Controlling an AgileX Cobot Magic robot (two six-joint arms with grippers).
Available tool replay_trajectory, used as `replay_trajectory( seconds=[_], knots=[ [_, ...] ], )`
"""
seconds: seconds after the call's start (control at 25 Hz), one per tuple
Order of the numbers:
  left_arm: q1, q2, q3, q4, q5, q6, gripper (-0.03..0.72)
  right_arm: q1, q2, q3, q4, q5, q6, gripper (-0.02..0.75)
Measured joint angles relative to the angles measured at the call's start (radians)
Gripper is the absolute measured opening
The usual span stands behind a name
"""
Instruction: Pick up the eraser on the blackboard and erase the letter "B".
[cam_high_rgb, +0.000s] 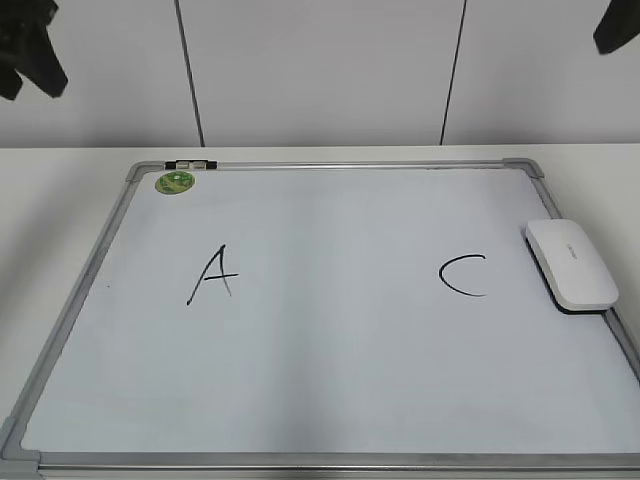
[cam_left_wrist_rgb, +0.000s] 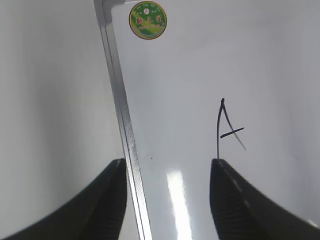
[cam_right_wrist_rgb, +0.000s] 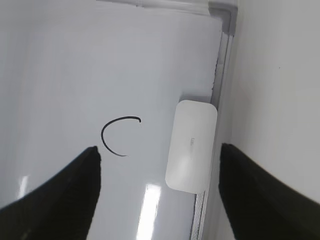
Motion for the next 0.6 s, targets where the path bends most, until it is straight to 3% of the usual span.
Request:
replay_trajectory(
  seconds=[0.24, 0.6],
  knots=[
    [-0.074, -0.192, 0.057, 0.045, 0.004, -0.050, 0.385, 0.000, -0.162, 0.005, 0.002, 0.015, -0.006, 0.565],
    [-0.082, -0.483, 0.323, 0.058, 0.010, -0.064, 0.385, 0.000, -0.421, 0.212, 0.004, 0.019, -0.017, 0.563]
  ],
)
